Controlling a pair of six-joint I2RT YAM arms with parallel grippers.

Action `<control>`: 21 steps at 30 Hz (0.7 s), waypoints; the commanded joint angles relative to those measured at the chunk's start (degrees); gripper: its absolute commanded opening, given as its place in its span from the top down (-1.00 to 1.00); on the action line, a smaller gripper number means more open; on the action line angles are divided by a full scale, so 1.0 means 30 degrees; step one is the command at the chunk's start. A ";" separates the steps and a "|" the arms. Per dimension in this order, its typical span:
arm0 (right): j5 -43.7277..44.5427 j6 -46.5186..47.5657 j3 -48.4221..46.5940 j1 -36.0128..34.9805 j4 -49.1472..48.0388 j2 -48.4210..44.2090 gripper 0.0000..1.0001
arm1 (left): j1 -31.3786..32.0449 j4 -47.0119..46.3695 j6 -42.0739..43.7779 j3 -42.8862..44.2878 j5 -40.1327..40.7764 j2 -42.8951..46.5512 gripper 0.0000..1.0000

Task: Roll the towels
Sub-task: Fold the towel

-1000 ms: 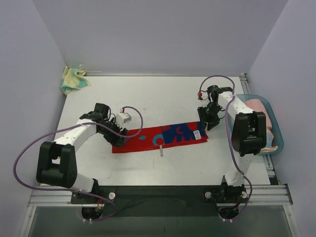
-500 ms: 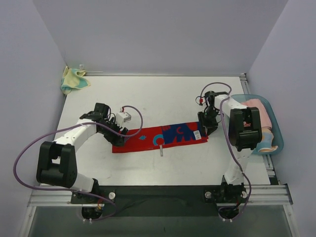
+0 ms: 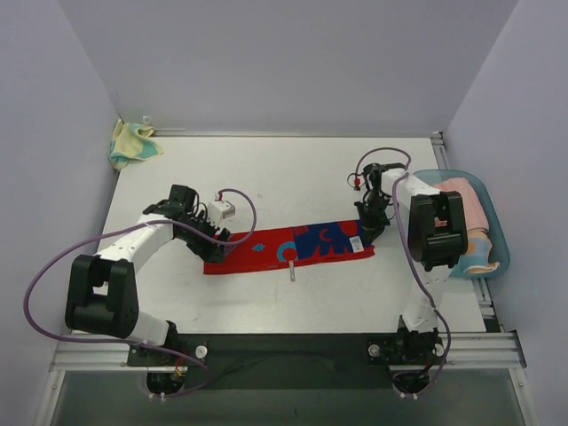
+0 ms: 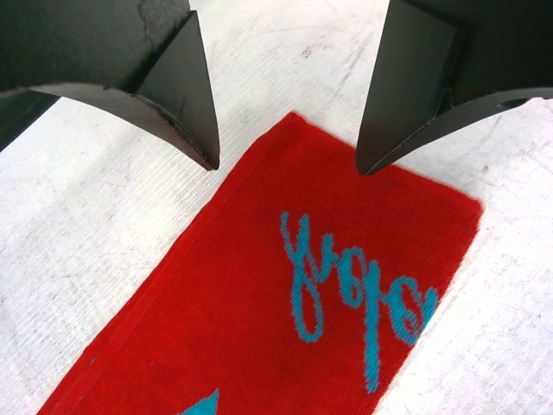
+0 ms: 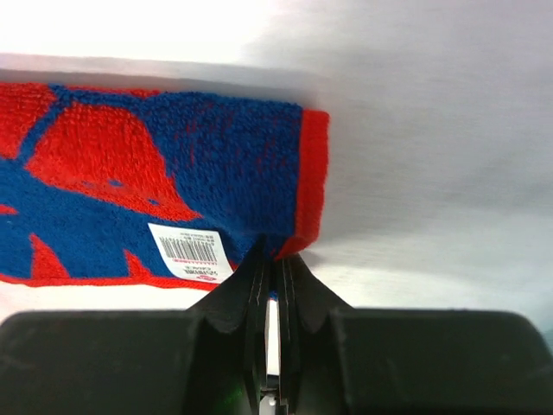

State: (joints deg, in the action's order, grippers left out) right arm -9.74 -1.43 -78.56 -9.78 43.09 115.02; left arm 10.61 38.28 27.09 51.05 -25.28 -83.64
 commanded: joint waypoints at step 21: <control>-0.1851 0.1562 -0.3633 -0.2773 0.3214 -0.4006 1.00 | -0.0110 -0.1481 -0.3784 0.1294 -0.5078 -0.2412 -0.13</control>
State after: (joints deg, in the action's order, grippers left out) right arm -13.04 4.32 -86.19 -16.47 48.97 103.42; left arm 10.48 36.49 18.59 52.03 -34.92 -89.62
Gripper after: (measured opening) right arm 0.046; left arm 0.582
